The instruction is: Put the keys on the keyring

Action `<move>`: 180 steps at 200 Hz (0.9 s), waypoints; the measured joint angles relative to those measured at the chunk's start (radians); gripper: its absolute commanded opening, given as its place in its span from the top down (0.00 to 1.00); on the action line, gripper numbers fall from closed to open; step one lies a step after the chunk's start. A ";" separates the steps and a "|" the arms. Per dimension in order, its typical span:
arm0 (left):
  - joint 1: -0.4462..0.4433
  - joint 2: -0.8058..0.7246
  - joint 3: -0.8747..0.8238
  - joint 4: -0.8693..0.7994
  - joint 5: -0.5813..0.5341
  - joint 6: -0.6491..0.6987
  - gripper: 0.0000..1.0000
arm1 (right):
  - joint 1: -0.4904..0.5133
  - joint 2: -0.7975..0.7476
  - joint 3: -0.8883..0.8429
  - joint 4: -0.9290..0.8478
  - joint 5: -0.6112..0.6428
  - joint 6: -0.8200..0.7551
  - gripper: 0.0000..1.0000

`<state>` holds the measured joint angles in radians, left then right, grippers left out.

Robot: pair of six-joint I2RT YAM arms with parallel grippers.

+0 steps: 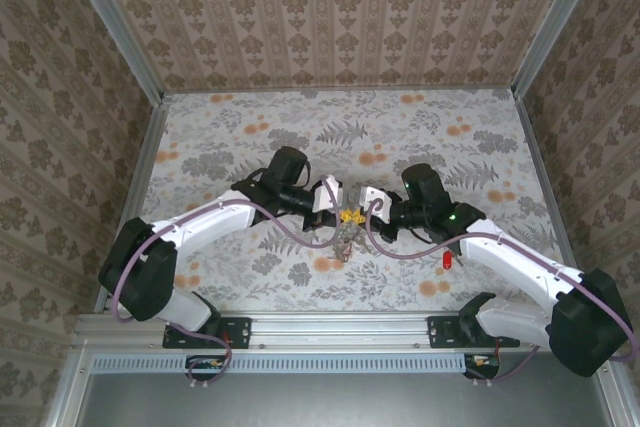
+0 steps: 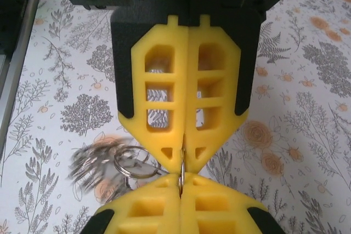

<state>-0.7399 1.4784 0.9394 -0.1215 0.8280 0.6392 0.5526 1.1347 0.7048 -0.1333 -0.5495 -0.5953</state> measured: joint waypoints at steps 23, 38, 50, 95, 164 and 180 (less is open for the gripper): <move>0.000 0.000 -0.011 0.039 -0.014 -0.010 1.00 | 0.000 -0.002 -0.005 0.013 0.023 0.000 0.83; -0.002 -0.001 -0.035 0.087 -0.025 -0.018 1.00 | 0.000 -0.014 -0.034 0.043 0.039 -0.003 0.80; -0.006 -0.006 -0.063 0.122 -0.036 -0.023 1.00 | 0.002 -0.027 -0.061 0.064 0.051 -0.004 0.79; -0.006 -0.034 -0.119 0.216 -0.051 -0.034 1.00 | 0.002 -0.039 -0.111 0.126 0.080 -0.003 0.82; -0.013 -0.043 -0.134 0.269 -0.068 -0.041 1.00 | 0.002 -0.046 -0.111 0.191 0.094 0.000 0.86; -0.013 -0.044 -0.134 0.280 -0.072 -0.042 1.00 | 0.002 -0.049 -0.111 0.191 0.094 0.000 0.91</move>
<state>-0.7532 1.4345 0.8051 0.1589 0.7563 0.5976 0.5545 1.0859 0.5934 0.0578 -0.4553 -0.5949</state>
